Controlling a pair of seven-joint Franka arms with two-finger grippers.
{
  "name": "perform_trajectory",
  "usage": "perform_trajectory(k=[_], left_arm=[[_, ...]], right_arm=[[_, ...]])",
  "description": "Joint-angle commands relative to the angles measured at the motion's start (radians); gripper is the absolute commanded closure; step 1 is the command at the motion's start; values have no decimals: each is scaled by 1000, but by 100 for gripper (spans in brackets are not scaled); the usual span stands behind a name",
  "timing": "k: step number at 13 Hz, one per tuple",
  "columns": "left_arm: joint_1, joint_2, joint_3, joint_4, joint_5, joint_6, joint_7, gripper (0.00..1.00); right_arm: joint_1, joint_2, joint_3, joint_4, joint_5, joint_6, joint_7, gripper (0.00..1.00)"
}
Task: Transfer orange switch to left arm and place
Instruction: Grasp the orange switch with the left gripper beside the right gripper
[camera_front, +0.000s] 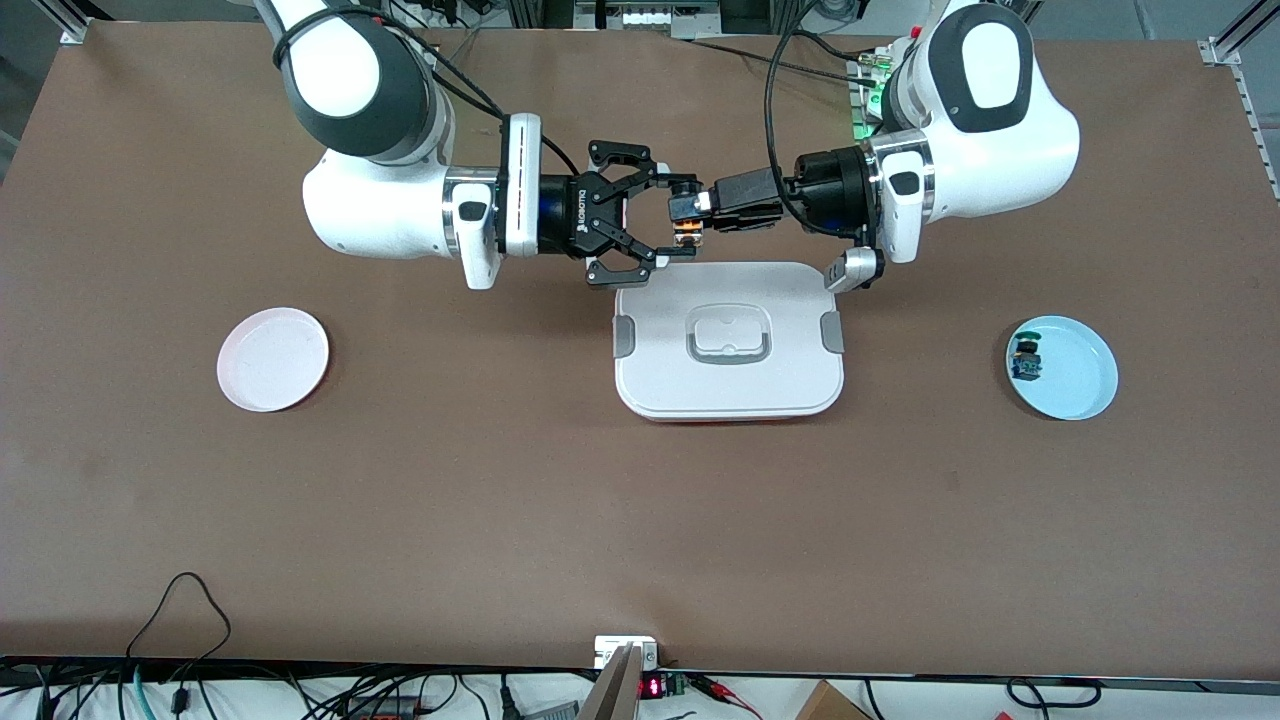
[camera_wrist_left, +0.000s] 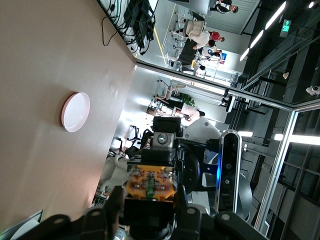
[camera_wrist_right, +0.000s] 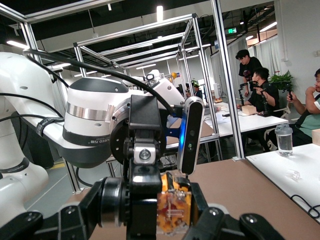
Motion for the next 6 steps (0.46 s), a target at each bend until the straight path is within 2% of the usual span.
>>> perform_trajectory(k=[1,2,4,5,6], left_arm=[[17,13,0,15,-31,1,41,94],[18,13,0,16,-29,1,45,100],[21,13,1,16,-27,1,45,100],[24,13,1,16,-24,1,45,100],[26,13,1,16,-20,1,45,100]], right_arm=[[15,-6,-8,-4,18,8,-26,100],[15,-6,-8,-4,18,8,-26,100],[14,-7,-8,-4,18,8,-25,97],[12,-10,-8,-14,21,8,-13,41],[11,-16,-8,-24,23,7,-8,0]])
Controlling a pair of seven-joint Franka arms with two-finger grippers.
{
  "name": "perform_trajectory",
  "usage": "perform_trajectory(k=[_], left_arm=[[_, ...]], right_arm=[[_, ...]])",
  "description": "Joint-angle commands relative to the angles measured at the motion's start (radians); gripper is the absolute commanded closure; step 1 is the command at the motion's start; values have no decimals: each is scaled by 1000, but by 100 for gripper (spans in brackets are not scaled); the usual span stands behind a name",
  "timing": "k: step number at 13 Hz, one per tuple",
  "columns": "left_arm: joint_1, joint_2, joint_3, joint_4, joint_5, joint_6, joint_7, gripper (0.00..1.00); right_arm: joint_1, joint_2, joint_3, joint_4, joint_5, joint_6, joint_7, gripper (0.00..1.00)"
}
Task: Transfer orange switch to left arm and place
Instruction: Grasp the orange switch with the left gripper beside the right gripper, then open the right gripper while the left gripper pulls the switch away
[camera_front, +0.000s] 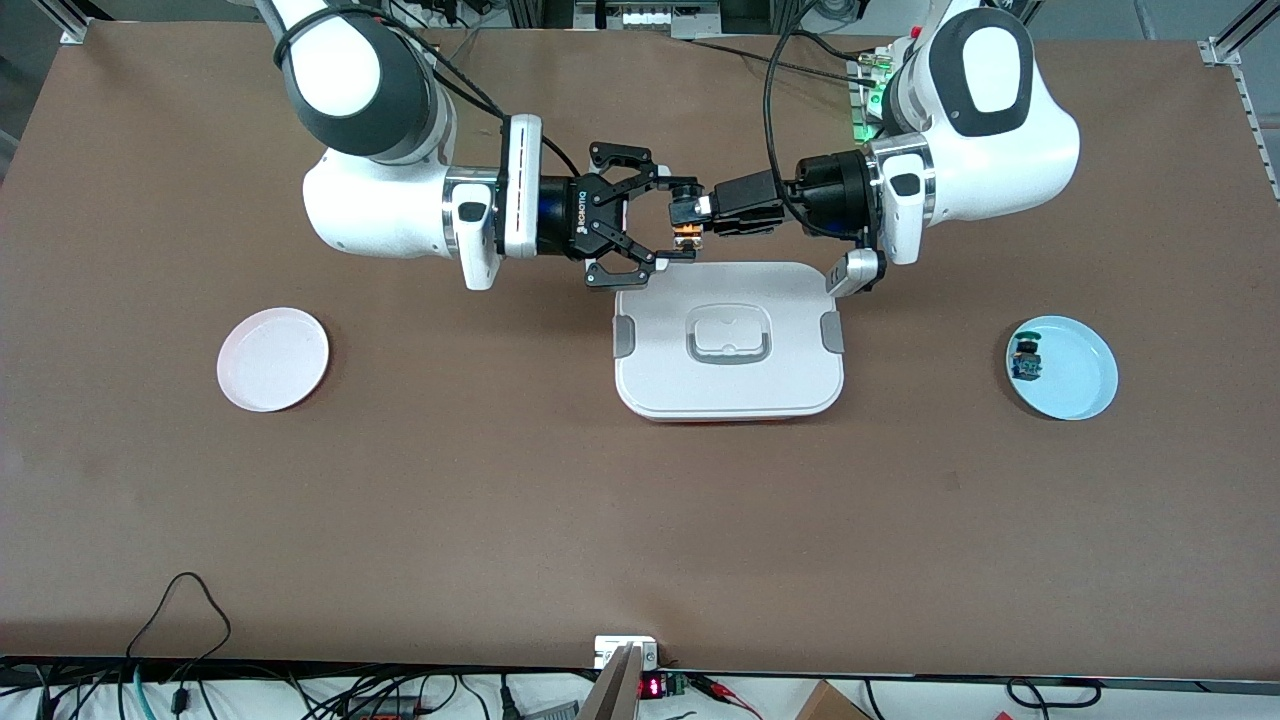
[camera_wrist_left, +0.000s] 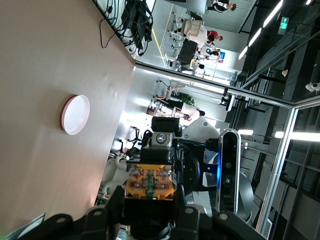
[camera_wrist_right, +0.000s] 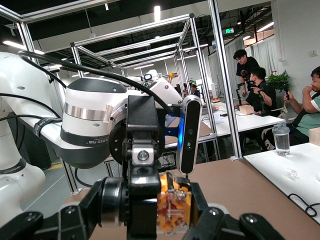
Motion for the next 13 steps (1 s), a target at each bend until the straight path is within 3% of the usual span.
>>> perform_trajectory(k=[1,5,7,10,13], left_arm=[[23,10,2,15,-20,2,35,100],[42,-6,3,-14,-14,1,86,100],[45,-30,8,-82,34,-1,110,100],[145,-30,6,-120,262,-94,169,100],[329,0,5,-81,616,-300,196,100]], right_arm=[[7,-17,-8,-25,18,-3,-7,0],[-28,-19,-13,-25,7,-14,22,0],[-73,-20,-13,-27,-20,-25,20,0],[-171,-28,-21,-57,-108,-184,84,0],[-215,-28,-115,-61,-261,-330,170,0]])
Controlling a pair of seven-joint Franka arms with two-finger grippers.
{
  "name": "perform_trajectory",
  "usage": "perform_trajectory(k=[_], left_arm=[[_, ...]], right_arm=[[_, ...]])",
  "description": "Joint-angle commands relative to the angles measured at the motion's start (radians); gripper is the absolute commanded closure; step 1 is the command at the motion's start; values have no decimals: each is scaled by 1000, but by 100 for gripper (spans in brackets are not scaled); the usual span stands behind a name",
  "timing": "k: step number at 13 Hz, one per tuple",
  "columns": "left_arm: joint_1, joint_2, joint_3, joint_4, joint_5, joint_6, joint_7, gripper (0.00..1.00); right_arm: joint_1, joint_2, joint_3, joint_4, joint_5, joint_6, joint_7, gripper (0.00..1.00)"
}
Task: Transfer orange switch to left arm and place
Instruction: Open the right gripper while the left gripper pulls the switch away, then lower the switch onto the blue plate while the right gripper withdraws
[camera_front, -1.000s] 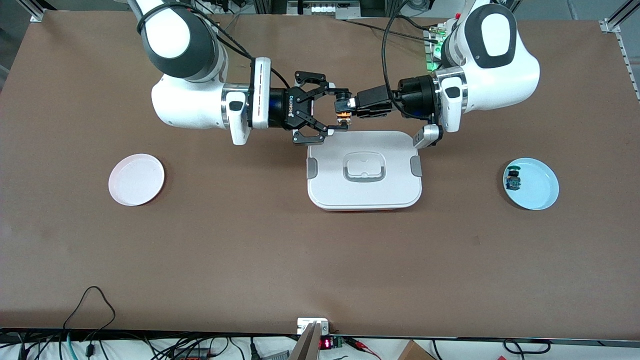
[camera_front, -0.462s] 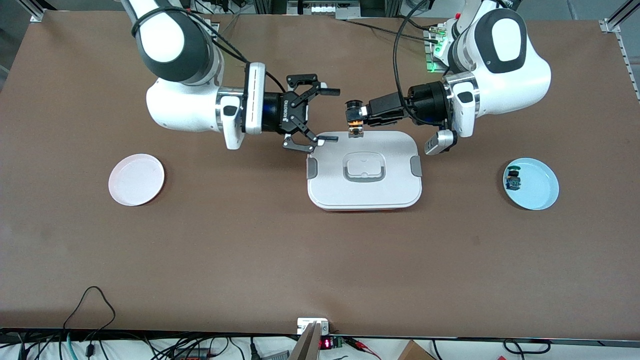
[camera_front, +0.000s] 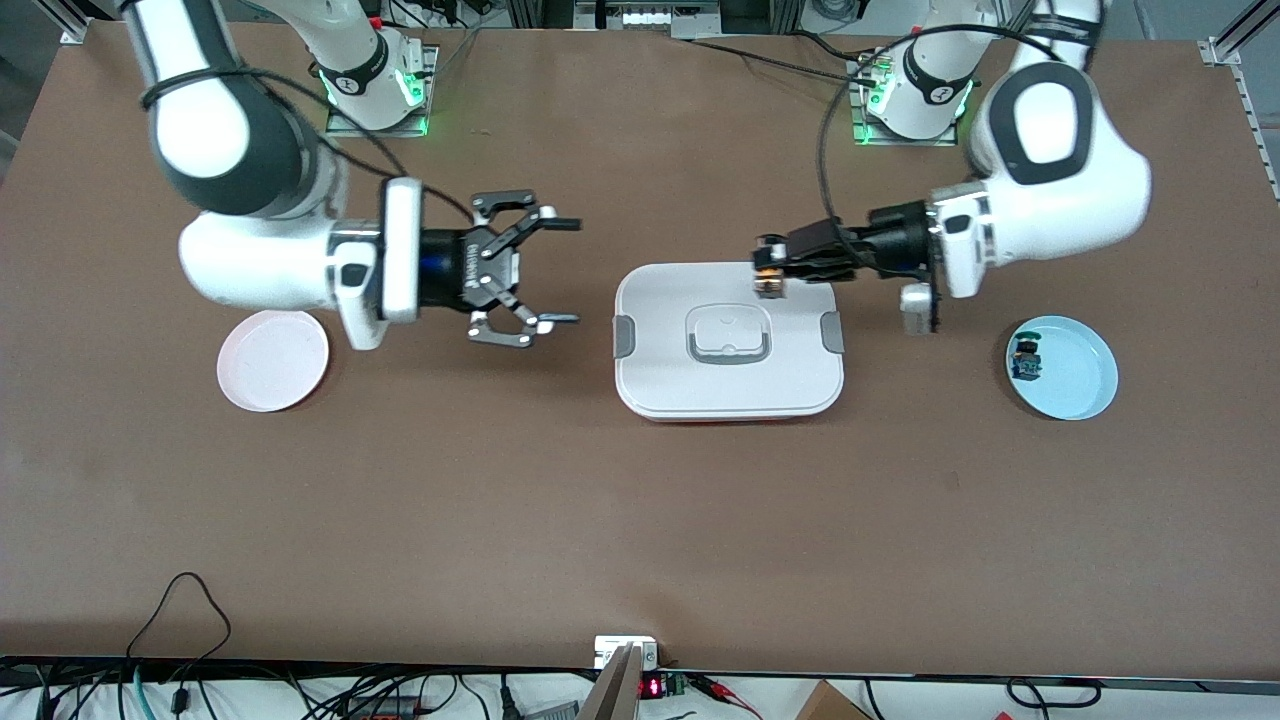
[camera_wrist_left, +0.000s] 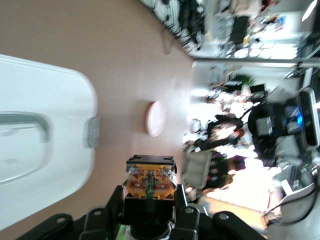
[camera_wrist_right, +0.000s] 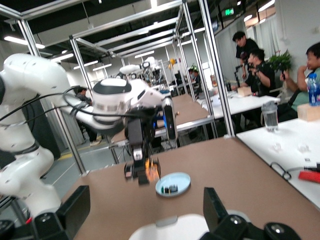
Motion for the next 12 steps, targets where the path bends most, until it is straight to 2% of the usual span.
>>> perform_trajectory(k=[1,4,6,7,10,12], left_arm=[[149,13,-9,28,264,-154,66,100],[270,38,-7,25,616,-189,75,100],[341,79,-4,25,769,-186,71,100],[367,113,-4,31,893,-175,66,100],[442,205,-1,30,1177,-36,68,100],[487,289,2,37,1349,128,60,100]], right_arm=[[-15,-25,-65,-21,-98,-90,106,0],[-39,-39,-88,-16,-225,-123,328,0],[-56,-54,-90,-10,-337,-138,542,0],[-58,-62,-90,-12,-388,-137,648,0],[-81,-67,-111,-12,-555,-187,896,0],[-90,-67,-111,-12,-679,-180,1044,0]])
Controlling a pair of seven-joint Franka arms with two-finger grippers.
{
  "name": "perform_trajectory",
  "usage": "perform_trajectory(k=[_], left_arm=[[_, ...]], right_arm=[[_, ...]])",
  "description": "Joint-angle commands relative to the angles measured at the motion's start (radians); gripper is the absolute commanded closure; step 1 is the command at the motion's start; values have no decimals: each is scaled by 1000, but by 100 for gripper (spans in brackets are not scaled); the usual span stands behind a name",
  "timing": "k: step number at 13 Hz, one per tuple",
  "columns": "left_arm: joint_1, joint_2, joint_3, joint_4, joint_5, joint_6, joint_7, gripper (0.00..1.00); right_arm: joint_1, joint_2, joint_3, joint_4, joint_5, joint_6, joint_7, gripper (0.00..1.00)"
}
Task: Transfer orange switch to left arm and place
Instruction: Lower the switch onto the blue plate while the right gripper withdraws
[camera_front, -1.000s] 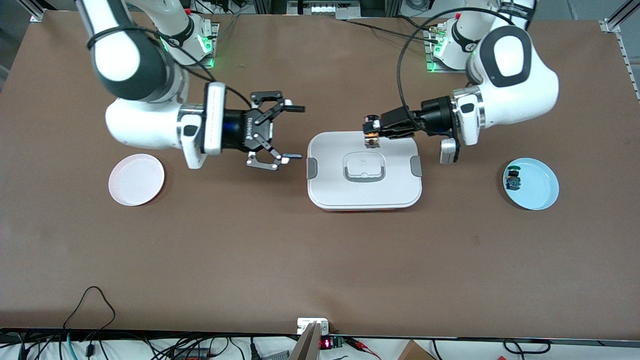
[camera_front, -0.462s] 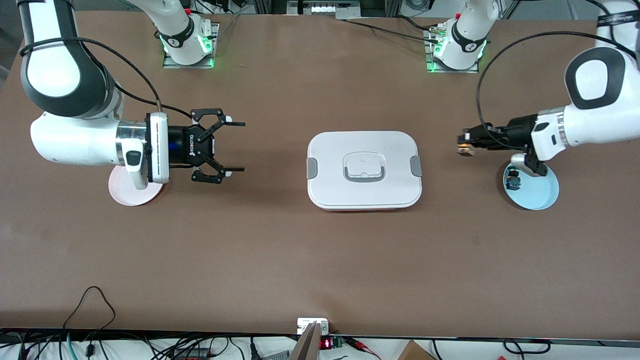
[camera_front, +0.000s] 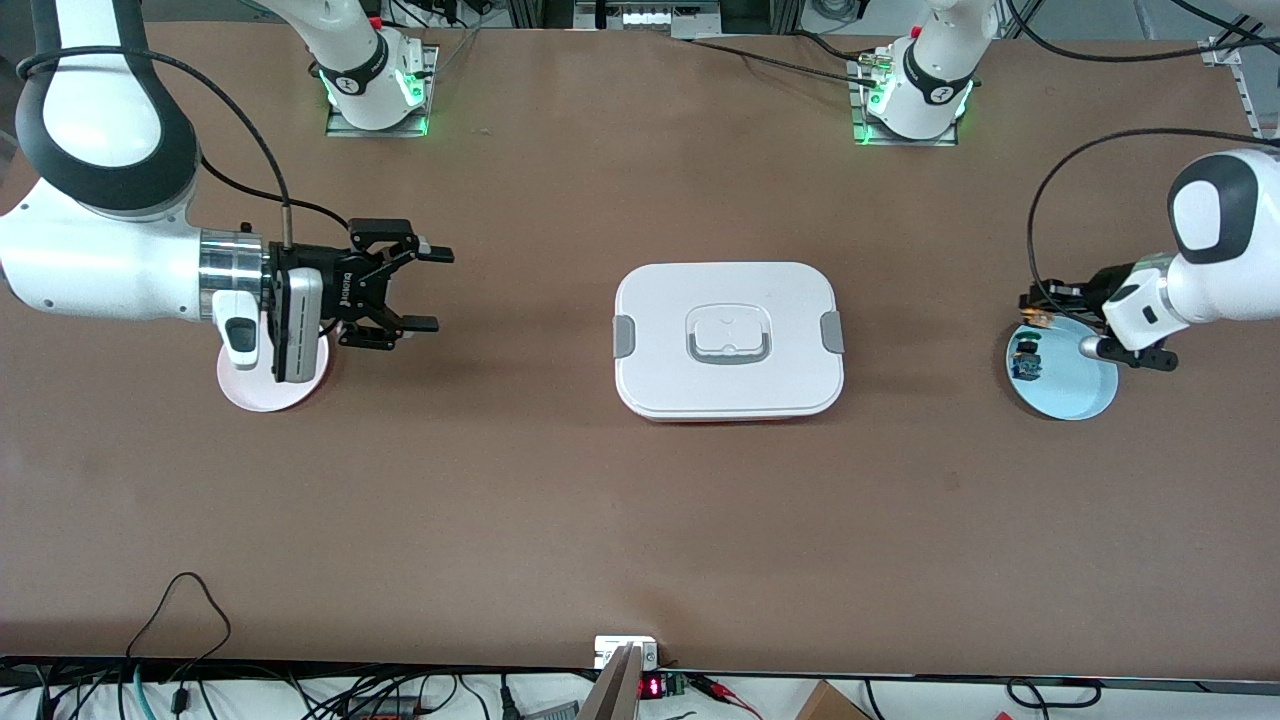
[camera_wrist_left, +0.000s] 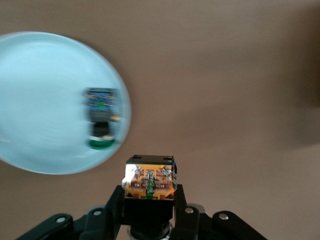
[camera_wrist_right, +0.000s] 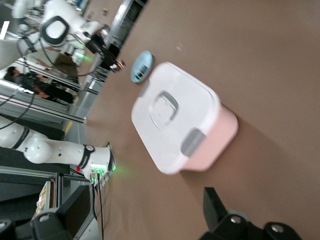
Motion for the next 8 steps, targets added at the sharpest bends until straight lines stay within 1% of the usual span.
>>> perform_trajectory(k=[1,2,3,5,6,8], left_arm=[[59,123,-8,50,154,125,-12,100],[70,163,-6,64,174,134,-44,100],[70,182,-5,66,218,149,-76,100],[70,226,-5,66,341,183,-187,100],[71,240,-6,66,387,200,-209,100],[71,260,-5,66,420,226,-211,100]], right_arm=[[-10,-15,3,-10,-164,-7,209,0],[-12,-15,3,-8,-225,-4,276,0],[-12,-14,3,2,-312,-1,336,0],[-10,-14,3,6,-476,5,402,0],[-10,-14,3,6,-567,5,467,0],[-9,-15,3,6,-742,10,533,0]])
